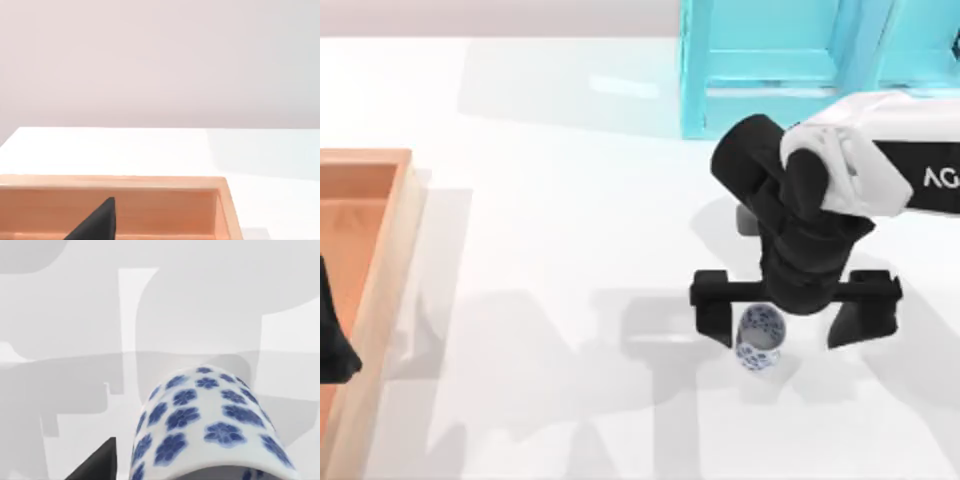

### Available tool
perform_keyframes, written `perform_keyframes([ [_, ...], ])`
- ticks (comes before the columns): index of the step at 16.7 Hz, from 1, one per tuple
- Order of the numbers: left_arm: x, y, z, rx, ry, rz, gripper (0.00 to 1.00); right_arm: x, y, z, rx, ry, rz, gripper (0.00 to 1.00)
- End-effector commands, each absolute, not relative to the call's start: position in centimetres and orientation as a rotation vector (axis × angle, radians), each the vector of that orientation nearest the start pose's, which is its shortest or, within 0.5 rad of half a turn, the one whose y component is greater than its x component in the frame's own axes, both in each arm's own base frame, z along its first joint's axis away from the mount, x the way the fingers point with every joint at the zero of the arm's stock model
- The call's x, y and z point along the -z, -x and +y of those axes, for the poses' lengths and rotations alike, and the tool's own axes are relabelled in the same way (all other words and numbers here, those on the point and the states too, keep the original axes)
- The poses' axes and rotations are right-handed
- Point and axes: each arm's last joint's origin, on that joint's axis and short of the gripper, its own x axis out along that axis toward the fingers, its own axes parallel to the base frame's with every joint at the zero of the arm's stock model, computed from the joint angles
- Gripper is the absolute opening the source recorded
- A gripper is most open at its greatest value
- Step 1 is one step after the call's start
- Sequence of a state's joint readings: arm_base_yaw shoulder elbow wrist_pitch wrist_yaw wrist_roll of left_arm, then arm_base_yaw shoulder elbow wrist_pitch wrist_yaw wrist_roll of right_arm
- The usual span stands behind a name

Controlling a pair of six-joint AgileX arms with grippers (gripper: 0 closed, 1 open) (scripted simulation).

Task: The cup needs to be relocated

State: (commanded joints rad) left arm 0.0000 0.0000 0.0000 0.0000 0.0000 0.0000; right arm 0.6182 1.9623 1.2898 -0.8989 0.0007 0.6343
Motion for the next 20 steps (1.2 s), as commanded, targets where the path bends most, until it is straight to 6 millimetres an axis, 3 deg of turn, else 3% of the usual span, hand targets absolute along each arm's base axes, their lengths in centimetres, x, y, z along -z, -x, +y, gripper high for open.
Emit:
perform_keyframes([
  [12,-16.00,-10.57,-0.12,0.000,0.000,0.000,1.00,-13.90,-28.82,20.82,0.008,-0.008,1.572,0.02],
  [20,-16.00,-10.57,-0.12,0.000,0.000,0.000,1.00,-13.90,-28.82,20.82,0.008,-0.008,1.572,0.00],
])
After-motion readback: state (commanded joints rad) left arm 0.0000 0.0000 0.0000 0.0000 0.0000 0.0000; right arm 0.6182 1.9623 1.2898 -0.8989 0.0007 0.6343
